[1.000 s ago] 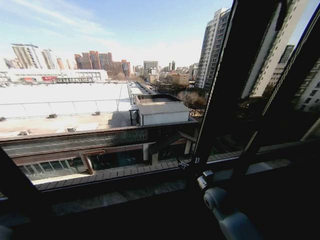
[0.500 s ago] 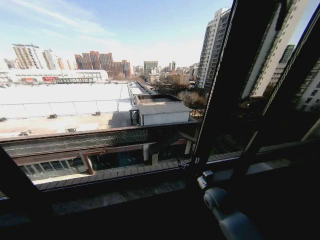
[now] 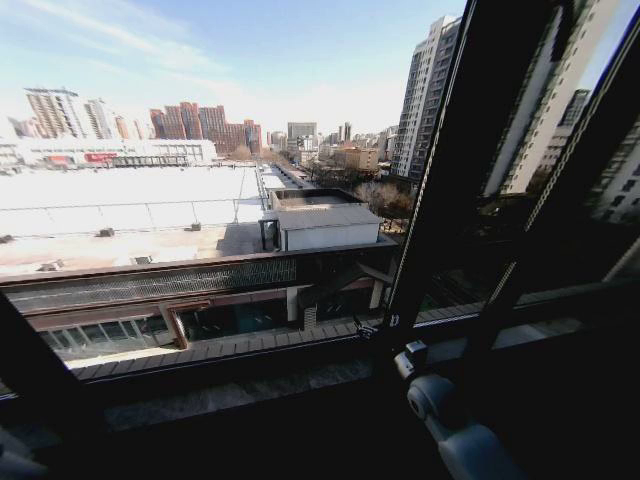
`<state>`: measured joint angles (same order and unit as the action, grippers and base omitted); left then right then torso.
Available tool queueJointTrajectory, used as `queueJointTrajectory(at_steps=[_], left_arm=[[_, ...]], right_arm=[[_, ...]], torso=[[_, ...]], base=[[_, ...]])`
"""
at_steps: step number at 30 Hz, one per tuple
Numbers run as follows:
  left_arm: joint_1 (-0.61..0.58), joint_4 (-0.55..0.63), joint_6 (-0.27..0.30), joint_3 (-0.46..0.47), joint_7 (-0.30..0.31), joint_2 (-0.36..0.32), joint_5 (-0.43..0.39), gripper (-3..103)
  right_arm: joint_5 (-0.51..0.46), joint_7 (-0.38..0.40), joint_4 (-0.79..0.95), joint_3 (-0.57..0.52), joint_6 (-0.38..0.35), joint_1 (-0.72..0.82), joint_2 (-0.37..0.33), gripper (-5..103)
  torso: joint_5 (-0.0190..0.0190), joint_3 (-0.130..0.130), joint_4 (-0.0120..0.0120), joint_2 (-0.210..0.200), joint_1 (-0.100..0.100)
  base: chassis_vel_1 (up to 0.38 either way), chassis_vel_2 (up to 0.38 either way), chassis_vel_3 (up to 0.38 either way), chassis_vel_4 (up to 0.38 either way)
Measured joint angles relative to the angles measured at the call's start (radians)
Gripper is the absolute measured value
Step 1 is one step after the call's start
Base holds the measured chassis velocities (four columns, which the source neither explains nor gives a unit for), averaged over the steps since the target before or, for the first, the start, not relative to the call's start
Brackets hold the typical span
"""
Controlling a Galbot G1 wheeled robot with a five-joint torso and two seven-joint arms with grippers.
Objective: Open the curtains by pulling them apart, changing their state from closed to fully open.
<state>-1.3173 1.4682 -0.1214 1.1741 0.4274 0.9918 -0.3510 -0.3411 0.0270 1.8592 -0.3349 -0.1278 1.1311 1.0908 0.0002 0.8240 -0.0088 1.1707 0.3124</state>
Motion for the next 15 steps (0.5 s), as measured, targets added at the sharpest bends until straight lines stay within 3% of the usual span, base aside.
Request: queueJointTrajectory(at_steps=[1,4,8,11,15], left_arm=[[0.0,0.0,0.0,0.0,0.0,0.0,0.0,53],[-0.018,0.104,-0.005,-0.053,-0.002,0.048,0.039,69],[-0.031,0.166,-0.007,-0.1,-0.005,0.076,0.065,80],[-0.054,0.269,-0.004,-0.177,0.005,0.135,0.124,95],[-0.061,0.318,0.009,-0.223,0.039,0.187,0.187,100]], right_arm=[[0.0,0.0,0.0,0.0,0.0,0.0,0.0,100],[0.0,0.0,0.0,0.0,0.0,0.0,0.0,100],[0.0,0.0,0.0,0.0,0.0,0.0,0.0,100],[0.0,0.0,0.0,0.0,0.0,0.0,0.0,100],[0.0,0.0,0.0,0.0,0.0,0.0,0.0,100]], torso=[[0.0,0.0,0.0,0.0,0.0],[0.0002,0.0,0.0,0.0,0.0],[0.0,0.0,-0.0002,0.0,0.0],[0.0003,0.0,-0.0001,0.0,0.0],[0.0003,0.0,0.0,0.0,0.0]], base=[[0.0,0.0,0.0,0.0],[0.0,0.0,0.0,0.0],[0.0,0.0,0.0,0.0],[0.0,0.0,0.0,0.0],[0.0,0.0,0.0,0.0]])
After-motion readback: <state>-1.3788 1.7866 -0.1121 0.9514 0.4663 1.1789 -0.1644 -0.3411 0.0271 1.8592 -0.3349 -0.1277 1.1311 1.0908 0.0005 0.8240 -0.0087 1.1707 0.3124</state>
